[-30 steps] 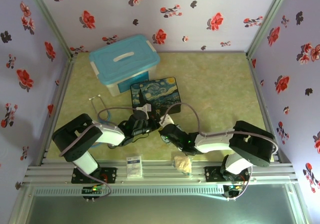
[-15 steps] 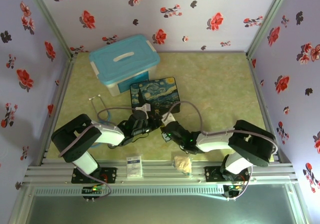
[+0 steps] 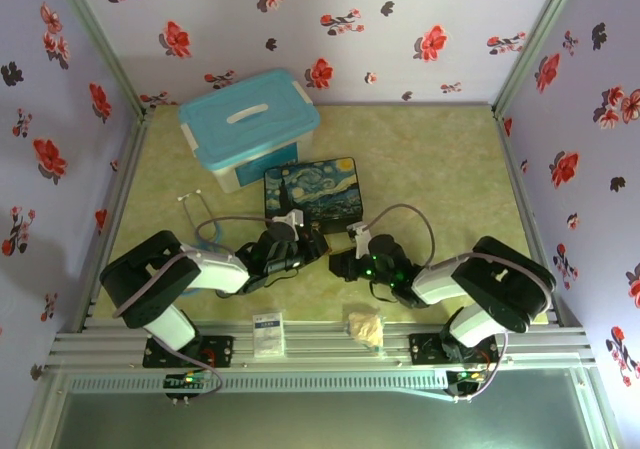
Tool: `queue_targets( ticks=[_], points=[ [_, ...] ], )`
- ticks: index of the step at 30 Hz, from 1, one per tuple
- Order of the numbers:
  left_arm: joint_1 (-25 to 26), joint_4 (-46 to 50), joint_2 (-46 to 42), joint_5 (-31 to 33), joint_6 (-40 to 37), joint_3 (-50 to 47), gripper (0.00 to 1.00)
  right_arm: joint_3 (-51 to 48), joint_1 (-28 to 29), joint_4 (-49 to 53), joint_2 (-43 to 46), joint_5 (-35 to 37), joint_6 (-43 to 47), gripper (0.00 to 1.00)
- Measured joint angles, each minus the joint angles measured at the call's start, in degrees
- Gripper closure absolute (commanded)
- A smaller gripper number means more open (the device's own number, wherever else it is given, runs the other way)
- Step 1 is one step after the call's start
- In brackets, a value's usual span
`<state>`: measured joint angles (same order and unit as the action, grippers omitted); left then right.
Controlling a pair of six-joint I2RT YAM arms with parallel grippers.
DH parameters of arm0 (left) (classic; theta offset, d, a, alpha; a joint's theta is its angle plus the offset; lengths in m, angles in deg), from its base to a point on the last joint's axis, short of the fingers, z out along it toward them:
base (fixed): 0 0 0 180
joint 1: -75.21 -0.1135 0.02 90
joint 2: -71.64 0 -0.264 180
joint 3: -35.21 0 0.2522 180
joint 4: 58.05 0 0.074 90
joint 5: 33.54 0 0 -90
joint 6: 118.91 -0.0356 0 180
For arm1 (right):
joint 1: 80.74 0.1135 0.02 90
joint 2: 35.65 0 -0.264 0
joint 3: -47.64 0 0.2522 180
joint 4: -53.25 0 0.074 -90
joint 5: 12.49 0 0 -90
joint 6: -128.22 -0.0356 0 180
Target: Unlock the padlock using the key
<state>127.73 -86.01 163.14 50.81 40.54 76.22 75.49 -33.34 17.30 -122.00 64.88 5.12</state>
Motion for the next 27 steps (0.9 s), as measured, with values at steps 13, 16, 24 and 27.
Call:
queue_targets(
  ticks=[13,16,24,27],
  points=[
    [-0.02,12.90,-3.50,-0.74,-5.62,0.98,0.98,-0.22,-1.77,29.51,28.79,20.26,-4.79,0.37],
    [-0.07,16.35,-3.58,-1.03,-6.93,2.34,0.98,3.04,-2.19,37.07,31.91,24.20,-4.85,0.35],
    [-0.37,26.03,-2.34,-1.51,-11.13,7.43,0.93,17.27,-2.51,50.12,21.00,28.41,-3.28,0.35],
    [-0.39,27.80,-2.03,-1.38,-12.15,8.44,0.91,19.89,-2.51,51.49,17.44,28.55,-2.21,0.35]
  ],
)
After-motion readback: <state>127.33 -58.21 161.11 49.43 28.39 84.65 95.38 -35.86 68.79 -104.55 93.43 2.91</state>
